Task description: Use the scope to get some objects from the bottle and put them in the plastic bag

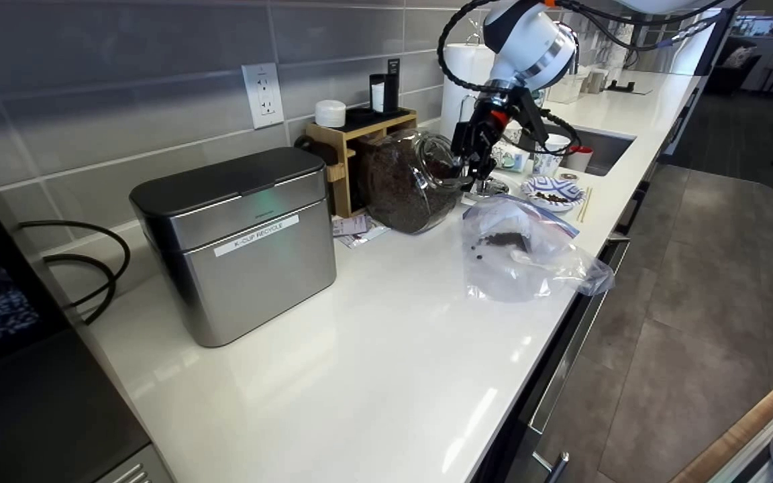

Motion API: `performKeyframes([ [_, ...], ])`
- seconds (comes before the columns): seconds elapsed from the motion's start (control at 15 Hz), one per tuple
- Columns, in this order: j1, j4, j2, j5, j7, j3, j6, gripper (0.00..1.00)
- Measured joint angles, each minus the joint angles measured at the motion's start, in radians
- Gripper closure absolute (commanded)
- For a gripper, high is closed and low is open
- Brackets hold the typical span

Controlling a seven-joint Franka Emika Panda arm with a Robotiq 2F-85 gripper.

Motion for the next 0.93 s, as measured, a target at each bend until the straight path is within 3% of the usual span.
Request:
performKeyframes([
  [0.13, 0.0, 0.011, 0.005, 0.0, 0.013, 0.001, -0.021, 0.32],
  [0.67, 0.003, 0.052, 0.027, -0.013, 0.045, 0.001, -0.118, 0.95],
  [0.73, 0.003, 0.054, 0.029, -0.015, 0.05, 0.001, -0.118, 1.0],
  [0.93, 0.003, 0.063, 0.03, -0.02, 0.061, 0.001, -0.12, 1.0],
])
